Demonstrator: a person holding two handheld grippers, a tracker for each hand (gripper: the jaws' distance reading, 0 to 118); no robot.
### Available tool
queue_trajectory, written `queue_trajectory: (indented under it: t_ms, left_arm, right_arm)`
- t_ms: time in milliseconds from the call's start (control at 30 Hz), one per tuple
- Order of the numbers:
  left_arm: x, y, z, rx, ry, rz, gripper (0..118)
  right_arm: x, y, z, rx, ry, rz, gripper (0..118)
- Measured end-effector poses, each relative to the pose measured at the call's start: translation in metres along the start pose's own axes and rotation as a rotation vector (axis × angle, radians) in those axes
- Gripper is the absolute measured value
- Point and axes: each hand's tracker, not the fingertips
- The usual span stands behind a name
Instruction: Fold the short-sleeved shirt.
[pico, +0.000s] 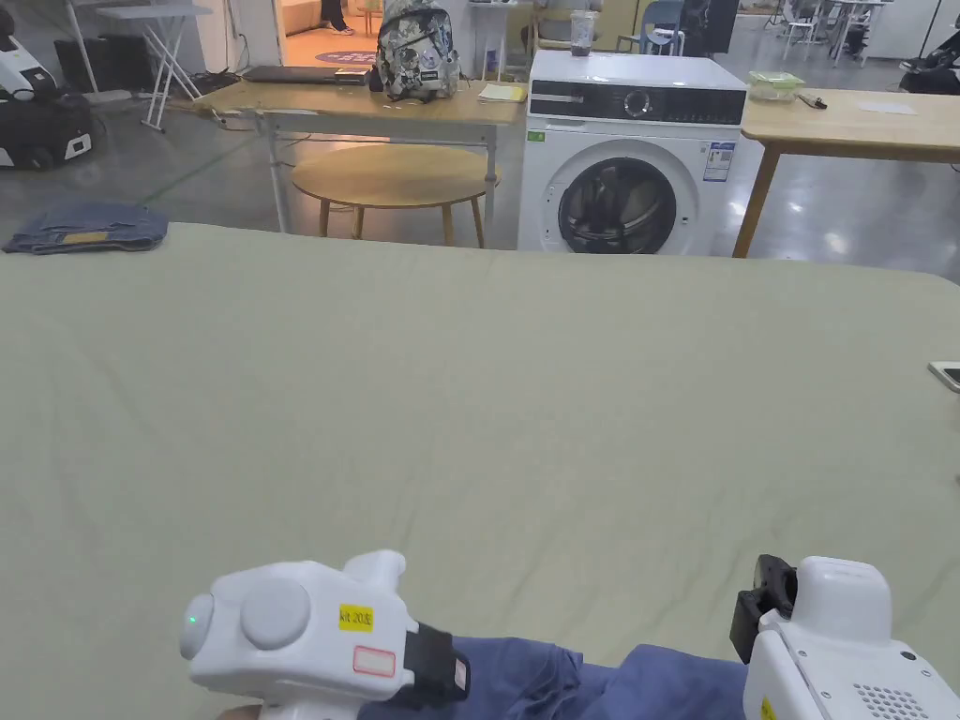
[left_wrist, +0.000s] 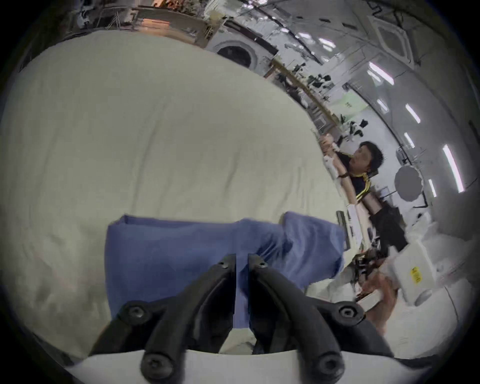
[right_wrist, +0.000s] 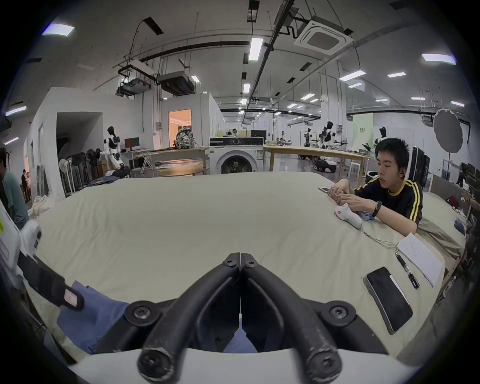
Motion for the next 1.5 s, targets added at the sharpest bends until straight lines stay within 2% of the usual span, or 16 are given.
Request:
queue_trajectory:
  t_ms: [100, 333, 533, 667, 800, 967, 1000, 1100, 1200, 1267, 1300, 1333, 1500]
  left_arm:
    - [0.000, -0.012, -0.021, -0.055, -0.029, 0.005, 4]
    - [0.009, -0.025, -0.052, -0.054, -0.280, 0.062, 4]
    - [0.011, -0.031, -0.087, -0.082, -0.197, 0.033, 4]
    - [0.008, -0.033, -0.088, -0.068, -0.193, 0.008, 1]
    - [0.010, -0.027, -0.071, -0.072, -0.209, 0.005, 1]
    - [-0.003, -0.016, -0.016, 0.062, -0.242, -0.020, 2]
    - [-0.009, -0.014, -0.004, 0.094, -0.239, -0.013, 5]
    - [-0.018, -0.016, 0.039, 0.168, -0.208, -0.002, 32]
    - [-0.053, -0.014, 0.058, 0.209, -0.171, 0.021, 41]
    - [-0.073, -0.016, 0.066, 0.224, -0.140, 0.065, 69]
    - [-0.083, -0.018, 0.068, 0.222, -0.144, 0.081, 79]
    - [-0.097, -0.017, 0.067, 0.219, -0.148, 0.103, 83]
    - [-0.130, -0.028, 0.047, 0.128, -0.179, 0.215, 83]
  right_arm:
    - [0.000, 0.000, 0.000, -0.001, -0.001, 0.004, 0]
    - [0.003, -0.001, 0.001, -0.003, -0.004, 0.007, 0]
    - [0.006, -0.001, 0.003, 0.011, -0.009, 0.001, 0]
    - [0.007, 0.000, 0.006, 0.027, -0.010, -0.005, 0]
    - [0.006, 0.002, 0.007, 0.049, -0.003, -0.006, 0]
    - [0.001, 0.008, 0.010, 0.078, 0.009, 0.006, 0]
    - [-0.001, 0.009, 0.009, 0.081, 0.012, 0.010, 0]
    - [-0.003, 0.012, 0.009, 0.085, 0.019, 0.013, 0]
    - [-0.006, 0.012, 0.008, 0.084, 0.027, 0.014, 0]
    - [-0.008, 0.012, 0.007, 0.084, 0.032, 0.016, 0]
    - [-0.009, 0.012, 0.007, 0.083, 0.033, 0.018, 0]
    - [-0.009, 0.011, 0.006, 0.081, 0.033, 0.018, 0]
    - [-0.012, 0.010, 0.005, 0.069, 0.041, 0.011, 0]
